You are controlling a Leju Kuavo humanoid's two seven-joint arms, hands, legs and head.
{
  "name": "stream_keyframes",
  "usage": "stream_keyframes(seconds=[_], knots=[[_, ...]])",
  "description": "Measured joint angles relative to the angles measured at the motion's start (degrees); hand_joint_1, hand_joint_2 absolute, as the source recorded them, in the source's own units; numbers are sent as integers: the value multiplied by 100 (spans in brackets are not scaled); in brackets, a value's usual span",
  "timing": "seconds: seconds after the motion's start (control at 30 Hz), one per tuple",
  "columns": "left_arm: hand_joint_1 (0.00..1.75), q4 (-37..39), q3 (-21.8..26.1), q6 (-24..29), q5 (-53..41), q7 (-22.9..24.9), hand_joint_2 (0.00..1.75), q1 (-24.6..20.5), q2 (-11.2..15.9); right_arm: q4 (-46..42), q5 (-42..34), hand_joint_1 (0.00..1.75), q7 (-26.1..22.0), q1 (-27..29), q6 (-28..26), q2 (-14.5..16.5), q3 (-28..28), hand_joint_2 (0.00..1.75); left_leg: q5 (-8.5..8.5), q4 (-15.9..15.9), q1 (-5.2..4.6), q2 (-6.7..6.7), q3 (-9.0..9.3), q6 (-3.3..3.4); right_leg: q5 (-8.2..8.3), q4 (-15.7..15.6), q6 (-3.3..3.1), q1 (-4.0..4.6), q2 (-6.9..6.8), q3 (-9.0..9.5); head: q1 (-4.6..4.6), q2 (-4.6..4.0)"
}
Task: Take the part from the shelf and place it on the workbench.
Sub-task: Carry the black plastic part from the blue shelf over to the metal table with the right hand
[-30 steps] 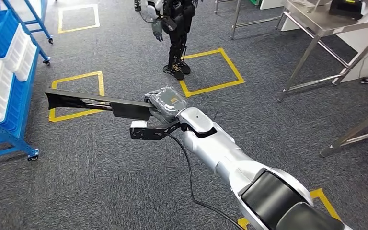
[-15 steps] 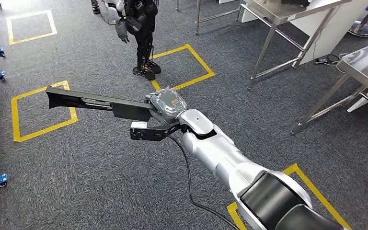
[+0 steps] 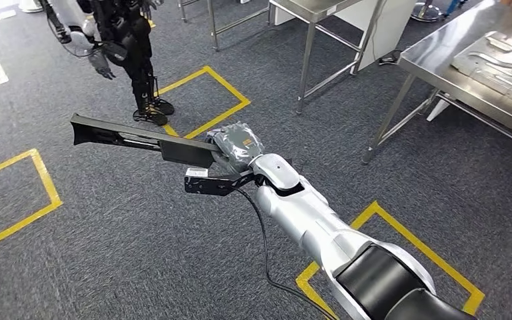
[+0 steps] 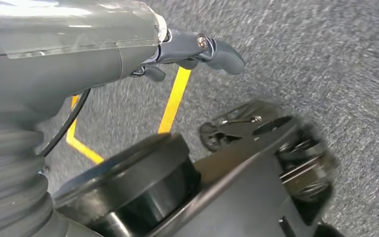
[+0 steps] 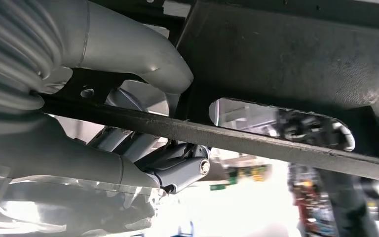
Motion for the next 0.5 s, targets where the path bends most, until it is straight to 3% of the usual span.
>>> stream_keyframes(seconds=[0.07,0.1,0.13,0.2,0.27,0.33,0.4,0.43,0.47,0.5], knots=[[0,0,-3,-8,-5,6,175,-7,13,-20,1,175,-4,5,-6,0,-10,175,322,-750,13,-241,307,33,-14,39,43,-10,172,-19,1,0],[0,0,-5,-9,-5,10,175,-12,19,-27,2,175,-4,7,-8,-1,-13,175,382,-972,13,-335,401,47,-12,50,75,-19,243,-38,1,0],[0,0,-7,-10,-5,14,175,-18,22,-31,4,175,-4,13,-10,-5,-18,175,367,-1039,6,-367,434,62,-2,48,113,-31,308,-58,1,0],[0,0,-12,-10,-5,20,175,-38,17,-38,8,175,-5,33,-12,-25,-37,175,394,-1082,-2,-265,452,115,21,26,193,-48,390,-85,1,0],[0,0,-16,-11,-5,20,175,-54,9,-50,11,175,-5,39,-13,-50,-64,175,430,-1136,7,-134,473,195,-88,169,251,-21,109,-161,2,0],[0,0,-19,-10,-5,19,175,-44,7,-66,14,175,-8,40,-15,-59,-78,175,442,-1167,-4,11,483,250,-423,777,288,-8,-311,-454,2,0],[0,0,-19,-10,-5,21,175,-26,10,-73,16,175,-13,61,-15,-66,-82,175,430,-1165,-17,171,484,266,-695,1507,318,-32,-442,-824,2,0],[0,0,-19,-11,-4,22,175,-23,12,-73,17,175,-13,73,-15,-72,-86,175,421,-1163,-18,251,487,265,-686,1639,326,-44,-457,-896,3,0],[0,0,-19,-16,-4,23,175,-25,13,-73,20,175,-12,82,-15,-79,-92,175,410,-1161,-18,329,494,259,-575,1540,328,-51,-473,-852,2,0],[0,0,-19,-21,-3,23,175,-28,13,-74,25,175,-10,84,-17,-84,-98,175,397,-1159,-19,404,508,246,-390,1222,320,-54,-511,-691,2,0]])
